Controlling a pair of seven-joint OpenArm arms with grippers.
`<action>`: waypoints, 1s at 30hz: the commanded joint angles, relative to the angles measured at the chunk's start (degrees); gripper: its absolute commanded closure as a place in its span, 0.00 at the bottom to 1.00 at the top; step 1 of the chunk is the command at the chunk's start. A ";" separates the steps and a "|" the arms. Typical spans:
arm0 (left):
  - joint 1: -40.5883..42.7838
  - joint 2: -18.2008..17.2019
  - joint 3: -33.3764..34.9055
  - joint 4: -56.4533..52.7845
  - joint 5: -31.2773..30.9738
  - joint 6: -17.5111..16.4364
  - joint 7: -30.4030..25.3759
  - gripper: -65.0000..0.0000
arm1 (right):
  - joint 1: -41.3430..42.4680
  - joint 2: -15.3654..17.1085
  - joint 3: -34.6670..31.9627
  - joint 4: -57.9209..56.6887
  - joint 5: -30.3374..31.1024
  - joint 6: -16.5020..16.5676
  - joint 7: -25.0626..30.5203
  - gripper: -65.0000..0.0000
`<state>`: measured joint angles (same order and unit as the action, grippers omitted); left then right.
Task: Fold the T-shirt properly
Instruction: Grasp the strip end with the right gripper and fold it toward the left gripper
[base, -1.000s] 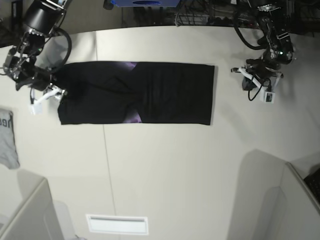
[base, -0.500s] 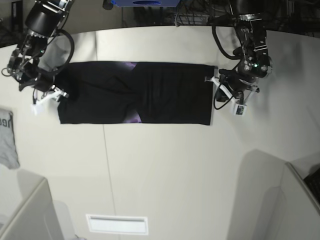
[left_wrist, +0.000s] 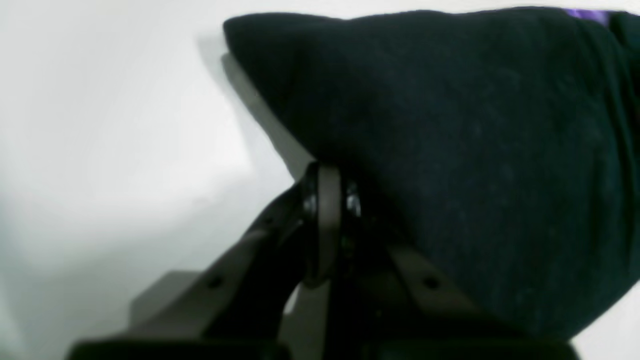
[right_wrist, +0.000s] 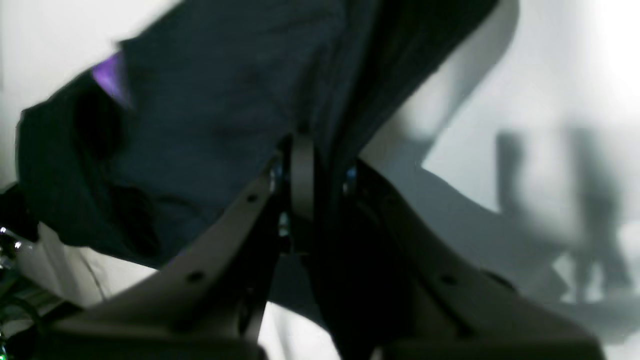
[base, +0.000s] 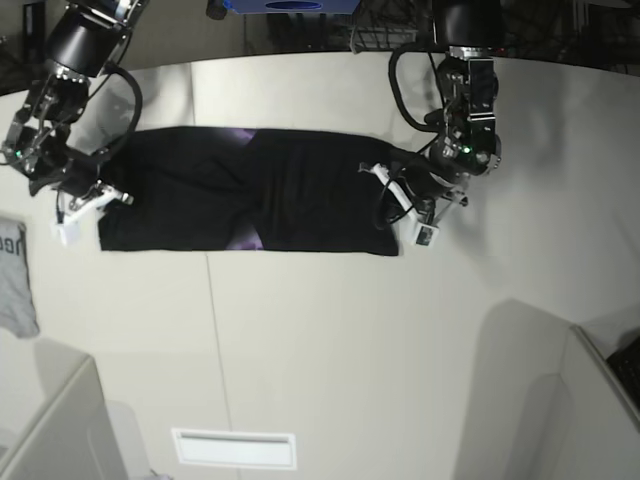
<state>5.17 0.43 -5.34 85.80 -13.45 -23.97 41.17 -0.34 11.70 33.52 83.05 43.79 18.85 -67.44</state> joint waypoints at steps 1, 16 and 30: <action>-0.29 0.85 1.43 -0.74 1.80 -0.17 4.15 1.00 | 0.65 0.91 0.20 2.36 1.26 -1.14 0.32 1.00; -1.08 4.45 10.49 -0.74 1.63 4.41 4.06 1.00 | 0.65 -6.47 0.20 23.20 1.26 -3.34 -10.14 1.00; -0.64 4.36 14.44 -0.83 1.28 6.34 3.98 1.00 | -2.17 -14.03 -7.19 29.09 1.35 -5.80 -10.67 1.00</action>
<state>4.21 4.60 8.84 84.88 -12.93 -17.93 43.24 -3.40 -2.39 26.59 111.11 43.48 13.28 -79.09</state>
